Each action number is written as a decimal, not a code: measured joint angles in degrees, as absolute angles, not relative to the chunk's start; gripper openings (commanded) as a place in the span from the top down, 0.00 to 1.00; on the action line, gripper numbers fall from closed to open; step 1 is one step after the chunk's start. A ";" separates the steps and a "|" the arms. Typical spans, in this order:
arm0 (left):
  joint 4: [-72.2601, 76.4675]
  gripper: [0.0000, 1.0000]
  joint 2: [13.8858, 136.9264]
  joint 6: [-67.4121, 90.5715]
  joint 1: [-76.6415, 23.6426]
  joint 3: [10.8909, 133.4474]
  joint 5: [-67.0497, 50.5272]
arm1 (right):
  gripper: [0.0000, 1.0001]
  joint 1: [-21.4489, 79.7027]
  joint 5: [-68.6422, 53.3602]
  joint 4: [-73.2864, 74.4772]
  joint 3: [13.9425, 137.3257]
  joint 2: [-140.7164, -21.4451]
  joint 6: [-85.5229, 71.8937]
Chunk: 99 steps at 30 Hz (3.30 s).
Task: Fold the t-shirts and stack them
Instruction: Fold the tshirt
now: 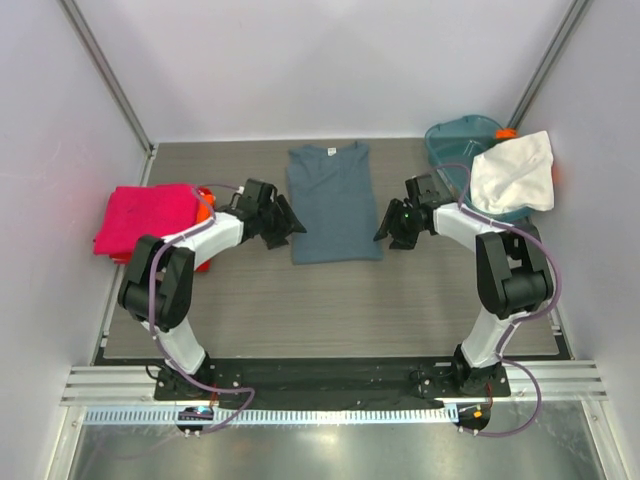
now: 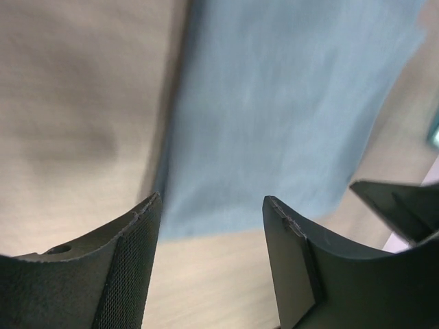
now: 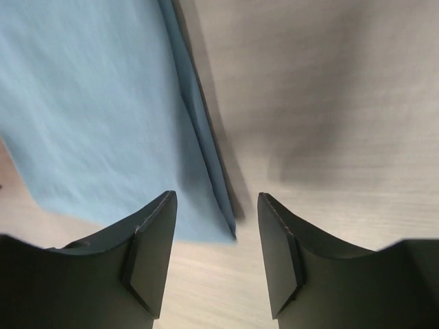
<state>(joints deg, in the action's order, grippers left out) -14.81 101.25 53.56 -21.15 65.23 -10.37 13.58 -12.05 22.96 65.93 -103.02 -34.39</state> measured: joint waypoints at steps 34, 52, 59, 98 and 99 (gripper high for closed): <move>-0.73 0.63 96.14 56.53 -26.13 46.81 -8.73 | 0.99 13.61 -20.73 11.49 51.90 -99.42 -34.13; -8.03 1.00 93.71 53.23 -26.26 48.31 -5.93 | 0.99 13.74 -22.37 12.60 49.43 -93.65 -34.24; -12.58 1.00 79.31 52.69 -27.83 43.18 -7.16 | 0.99 13.93 -23.62 17.02 46.19 -79.59 -33.91; -25.61 1.00 70.85 55.99 -24.97 55.20 -13.39 | 0.99 14.04 -15.27 34.20 61.21 -72.27 -34.13; -25.56 1.00 71.88 55.55 -24.34 55.92 -13.67 | 0.99 14.04 -15.07 34.00 62.26 -73.63 -34.11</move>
